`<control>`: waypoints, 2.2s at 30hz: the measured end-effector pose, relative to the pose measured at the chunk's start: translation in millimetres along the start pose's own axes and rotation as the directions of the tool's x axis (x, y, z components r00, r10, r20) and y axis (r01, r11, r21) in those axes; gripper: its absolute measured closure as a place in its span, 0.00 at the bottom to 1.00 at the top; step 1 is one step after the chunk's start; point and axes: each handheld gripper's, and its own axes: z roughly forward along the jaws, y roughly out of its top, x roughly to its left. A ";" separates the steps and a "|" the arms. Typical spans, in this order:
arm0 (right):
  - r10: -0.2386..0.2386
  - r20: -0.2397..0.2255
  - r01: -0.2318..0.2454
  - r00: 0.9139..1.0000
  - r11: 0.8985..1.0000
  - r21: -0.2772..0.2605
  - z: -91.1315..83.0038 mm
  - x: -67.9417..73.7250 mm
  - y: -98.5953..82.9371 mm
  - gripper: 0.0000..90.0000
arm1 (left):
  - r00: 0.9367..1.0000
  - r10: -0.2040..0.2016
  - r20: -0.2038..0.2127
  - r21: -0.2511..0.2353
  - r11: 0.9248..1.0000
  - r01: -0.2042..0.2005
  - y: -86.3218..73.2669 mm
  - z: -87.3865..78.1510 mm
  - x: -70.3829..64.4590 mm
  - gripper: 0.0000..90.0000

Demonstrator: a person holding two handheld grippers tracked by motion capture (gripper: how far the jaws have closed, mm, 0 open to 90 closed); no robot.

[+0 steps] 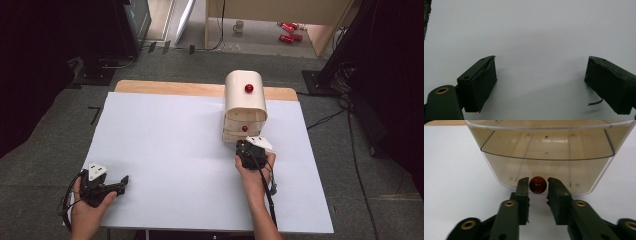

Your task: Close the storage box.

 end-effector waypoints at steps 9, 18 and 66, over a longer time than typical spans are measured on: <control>-0.054 -0.055 0.057 0.997 0.996 0.063 -12.1 -7.8 -1.0 0.37 | 1.000 0.000 0.000 0.000 1.000 0.000 0.0 0.1 -0.1 0.12; -0.089 -0.116 0.101 0.989 0.990 0.097 -30.0 -20.6 -7.0 0.03 | 1.000 0.000 -0.001 0.000 1.000 0.000 0.0 0.1 -0.1 0.12; -0.108 0.076 0.089 0.991 0.972 0.220 -96.6 -135.8 -81.0 0.00 | 1.000 0.001 -0.002 0.000 1.000 -0.001 0.1 0.1 -0.2 0.12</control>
